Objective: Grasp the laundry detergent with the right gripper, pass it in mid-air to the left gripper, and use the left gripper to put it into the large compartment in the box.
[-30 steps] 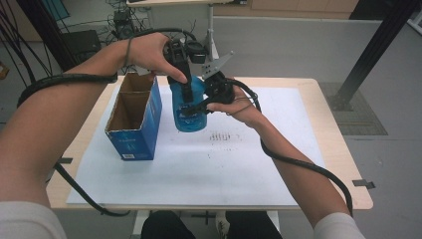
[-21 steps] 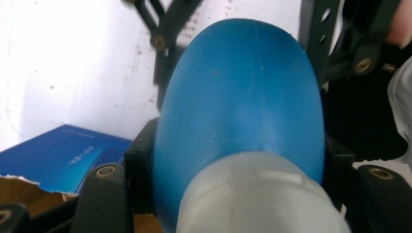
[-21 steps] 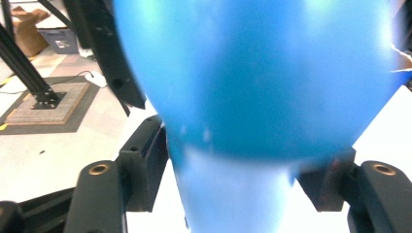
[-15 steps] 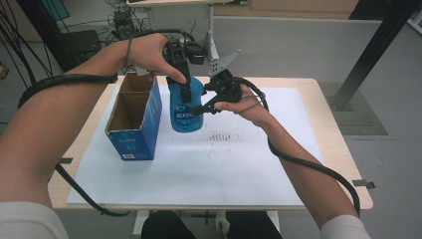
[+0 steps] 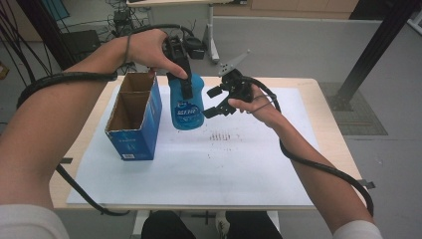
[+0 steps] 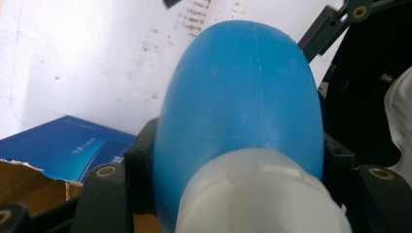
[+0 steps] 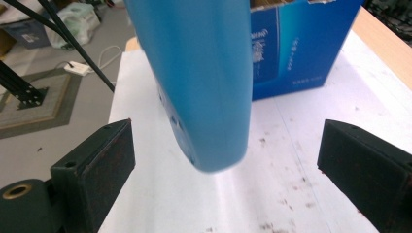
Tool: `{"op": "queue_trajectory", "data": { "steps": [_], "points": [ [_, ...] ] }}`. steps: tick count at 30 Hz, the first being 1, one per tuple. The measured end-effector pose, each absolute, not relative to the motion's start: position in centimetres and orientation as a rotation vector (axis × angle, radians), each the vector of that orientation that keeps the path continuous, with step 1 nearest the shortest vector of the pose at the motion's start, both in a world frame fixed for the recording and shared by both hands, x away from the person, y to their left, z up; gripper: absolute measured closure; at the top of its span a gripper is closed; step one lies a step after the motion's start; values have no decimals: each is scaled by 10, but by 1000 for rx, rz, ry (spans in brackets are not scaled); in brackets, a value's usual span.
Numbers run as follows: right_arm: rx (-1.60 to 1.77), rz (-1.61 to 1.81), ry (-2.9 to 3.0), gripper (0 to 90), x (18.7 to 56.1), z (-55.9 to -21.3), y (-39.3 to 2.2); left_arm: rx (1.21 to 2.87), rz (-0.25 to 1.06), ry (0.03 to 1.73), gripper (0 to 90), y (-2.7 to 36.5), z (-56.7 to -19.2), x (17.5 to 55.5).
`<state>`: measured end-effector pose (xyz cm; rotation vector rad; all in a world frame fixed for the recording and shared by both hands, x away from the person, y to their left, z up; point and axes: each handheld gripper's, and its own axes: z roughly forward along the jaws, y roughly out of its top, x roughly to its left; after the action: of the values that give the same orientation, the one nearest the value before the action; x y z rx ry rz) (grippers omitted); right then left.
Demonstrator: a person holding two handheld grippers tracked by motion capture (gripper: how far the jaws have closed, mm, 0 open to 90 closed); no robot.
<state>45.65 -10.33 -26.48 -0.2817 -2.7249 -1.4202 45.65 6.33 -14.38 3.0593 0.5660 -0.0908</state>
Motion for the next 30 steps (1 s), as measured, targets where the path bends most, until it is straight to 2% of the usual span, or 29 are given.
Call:
{"op": "queue_trajectory", "data": {
  "steps": [14,30],
  "points": [
    [-371,-1330,-2776,7,451,-261,-129,3032,-73,656,372,68,-135,457],
    [-474,-1252,-2848,7,443,-254,-162,3011,-90,765,372,71,-121,454]
  ]
}}
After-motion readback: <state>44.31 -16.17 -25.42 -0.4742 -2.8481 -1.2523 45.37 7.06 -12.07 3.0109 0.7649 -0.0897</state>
